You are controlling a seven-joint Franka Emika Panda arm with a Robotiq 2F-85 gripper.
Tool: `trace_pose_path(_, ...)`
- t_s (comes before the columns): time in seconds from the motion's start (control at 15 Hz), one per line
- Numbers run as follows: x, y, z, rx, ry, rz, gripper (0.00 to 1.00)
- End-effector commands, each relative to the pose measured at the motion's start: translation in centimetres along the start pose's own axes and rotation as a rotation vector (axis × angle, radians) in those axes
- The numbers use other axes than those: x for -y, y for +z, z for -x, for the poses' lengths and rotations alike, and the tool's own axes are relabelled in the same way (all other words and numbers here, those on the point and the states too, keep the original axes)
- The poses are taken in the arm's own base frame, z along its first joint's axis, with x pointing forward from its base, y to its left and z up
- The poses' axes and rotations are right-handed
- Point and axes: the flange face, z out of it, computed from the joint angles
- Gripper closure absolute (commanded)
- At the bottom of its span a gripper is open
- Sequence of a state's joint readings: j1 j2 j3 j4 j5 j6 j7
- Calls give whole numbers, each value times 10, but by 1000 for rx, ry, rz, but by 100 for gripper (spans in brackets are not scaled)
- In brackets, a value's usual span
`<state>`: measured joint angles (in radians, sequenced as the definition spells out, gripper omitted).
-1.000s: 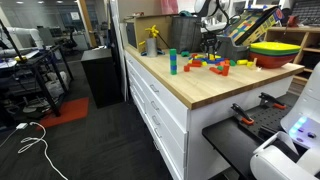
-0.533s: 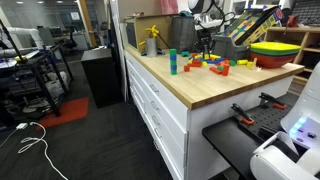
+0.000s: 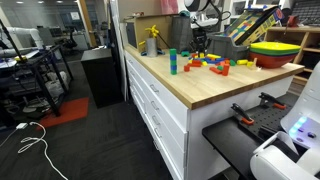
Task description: Move the red and yellow blocks to the left
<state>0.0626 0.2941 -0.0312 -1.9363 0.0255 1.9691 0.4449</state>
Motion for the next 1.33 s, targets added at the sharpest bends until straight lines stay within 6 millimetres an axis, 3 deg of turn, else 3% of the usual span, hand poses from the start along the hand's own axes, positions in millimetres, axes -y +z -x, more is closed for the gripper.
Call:
trace_pose_path(0.0,9,-15,4,7,-11,-28,93)
trace_pose_path(0.8,57,-14,22,-29,-83,-85,93)
trace_pose_path(1.27,72,-5,24,-63,-114,-100,93)
